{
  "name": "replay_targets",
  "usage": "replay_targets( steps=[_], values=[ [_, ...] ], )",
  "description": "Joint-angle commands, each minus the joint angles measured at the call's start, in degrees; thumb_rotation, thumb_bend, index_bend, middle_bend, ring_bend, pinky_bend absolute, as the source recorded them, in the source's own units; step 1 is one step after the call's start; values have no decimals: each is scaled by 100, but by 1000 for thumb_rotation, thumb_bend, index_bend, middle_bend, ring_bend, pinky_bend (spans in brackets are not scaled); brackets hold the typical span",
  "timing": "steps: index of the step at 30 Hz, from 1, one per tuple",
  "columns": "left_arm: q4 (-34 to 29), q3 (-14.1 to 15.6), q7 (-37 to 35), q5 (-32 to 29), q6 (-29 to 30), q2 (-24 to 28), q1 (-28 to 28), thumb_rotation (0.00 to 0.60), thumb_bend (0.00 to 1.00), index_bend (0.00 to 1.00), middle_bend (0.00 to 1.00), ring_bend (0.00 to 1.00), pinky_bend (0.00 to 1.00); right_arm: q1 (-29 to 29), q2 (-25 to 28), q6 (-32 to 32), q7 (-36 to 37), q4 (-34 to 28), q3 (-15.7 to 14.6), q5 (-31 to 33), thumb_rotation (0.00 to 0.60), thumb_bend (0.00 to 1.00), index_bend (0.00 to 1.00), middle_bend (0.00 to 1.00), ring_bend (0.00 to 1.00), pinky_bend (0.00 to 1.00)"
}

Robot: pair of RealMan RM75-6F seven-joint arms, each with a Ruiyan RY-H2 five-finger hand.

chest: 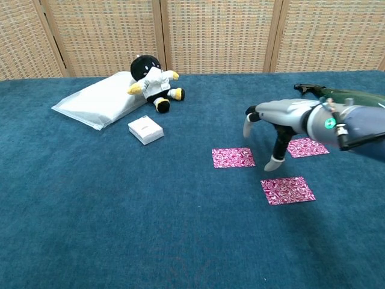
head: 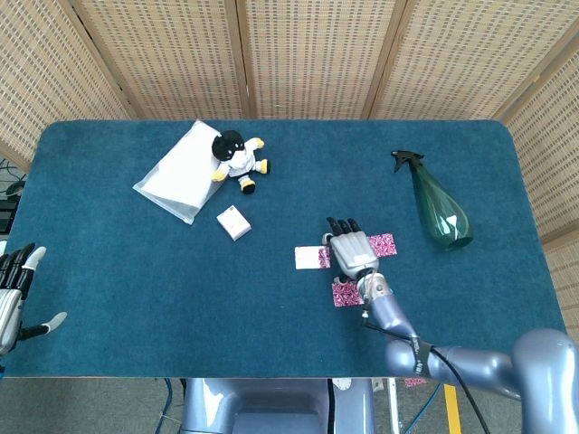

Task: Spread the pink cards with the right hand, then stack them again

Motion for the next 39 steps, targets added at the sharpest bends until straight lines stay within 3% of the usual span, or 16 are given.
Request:
replay_targets(
  steps=[1, 9, 39],
  values=[
    [1, 3, -8, 1, -7, 3, -3, 600, 0, 0, 0, 0, 0, 152, -242, 20, -177, 215, 66, 235, 600, 118, 279, 0, 0, 20],
    [-23, -8, 35, -39, -20, 2, -8, 600, 0, 0, 0, 0, 0, 355, -521, -30, -310, 499, 226, 554, 600, 259, 279, 0, 0, 20],
    [31, -4, -58, -9, 18, -15, -1, 600, 0, 0, 0, 0, 0, 625, -1099, -106, -684, 1137, 201, 827, 600, 259, 320, 0, 0, 20]
  ],
)
